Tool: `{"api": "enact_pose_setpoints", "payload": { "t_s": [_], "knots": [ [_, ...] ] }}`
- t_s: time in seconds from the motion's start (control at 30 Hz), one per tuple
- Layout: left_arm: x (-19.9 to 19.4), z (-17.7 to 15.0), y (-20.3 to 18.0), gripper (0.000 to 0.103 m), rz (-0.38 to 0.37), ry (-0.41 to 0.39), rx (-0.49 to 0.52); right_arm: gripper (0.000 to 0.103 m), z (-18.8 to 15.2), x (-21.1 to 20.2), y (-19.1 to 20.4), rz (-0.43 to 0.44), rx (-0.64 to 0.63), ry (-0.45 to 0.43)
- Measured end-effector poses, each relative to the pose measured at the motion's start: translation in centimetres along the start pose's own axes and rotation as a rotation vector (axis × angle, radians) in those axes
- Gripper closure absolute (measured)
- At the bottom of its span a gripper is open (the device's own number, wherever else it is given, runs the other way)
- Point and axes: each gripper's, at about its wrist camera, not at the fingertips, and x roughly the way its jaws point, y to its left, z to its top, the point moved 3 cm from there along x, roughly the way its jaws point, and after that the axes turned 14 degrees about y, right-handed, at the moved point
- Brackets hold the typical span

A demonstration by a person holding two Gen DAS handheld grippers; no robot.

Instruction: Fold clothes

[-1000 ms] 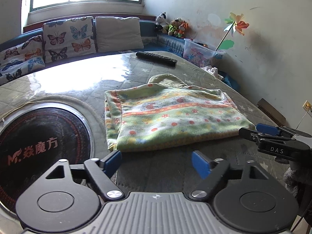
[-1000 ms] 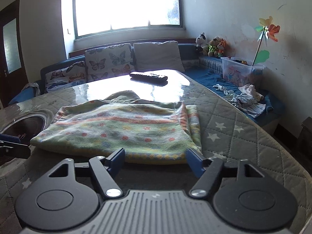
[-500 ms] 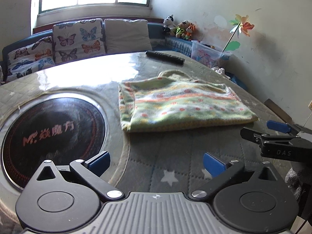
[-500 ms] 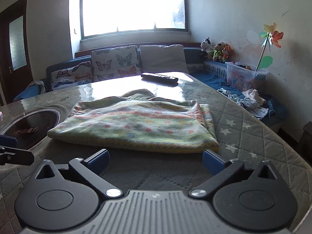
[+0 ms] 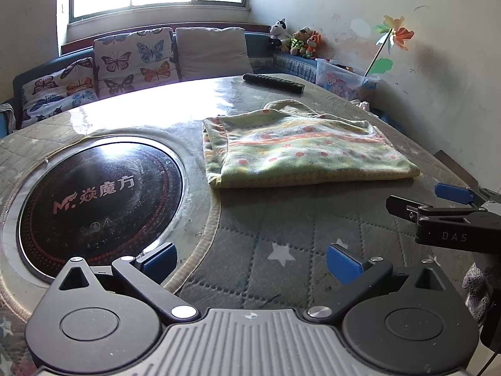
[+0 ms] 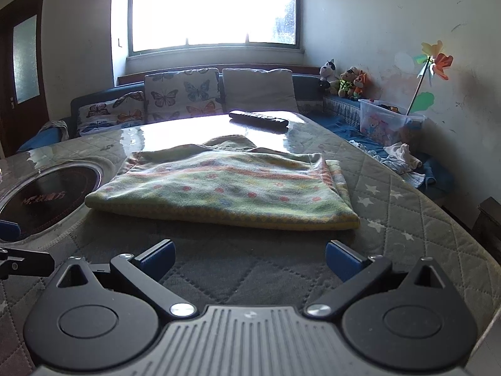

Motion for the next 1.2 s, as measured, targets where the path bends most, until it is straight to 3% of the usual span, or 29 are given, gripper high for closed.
{"api": "enact_pose_setpoints", "payload": {
  "t_s": [1.2],
  "knots": [
    [0.0, -1.3, -2.2, 0.000, 0.039, 0.010, 0.042, 0.000, -1.5, -0.8, -0.5, -0.053, 0.049, 0.039]
  ]
}}
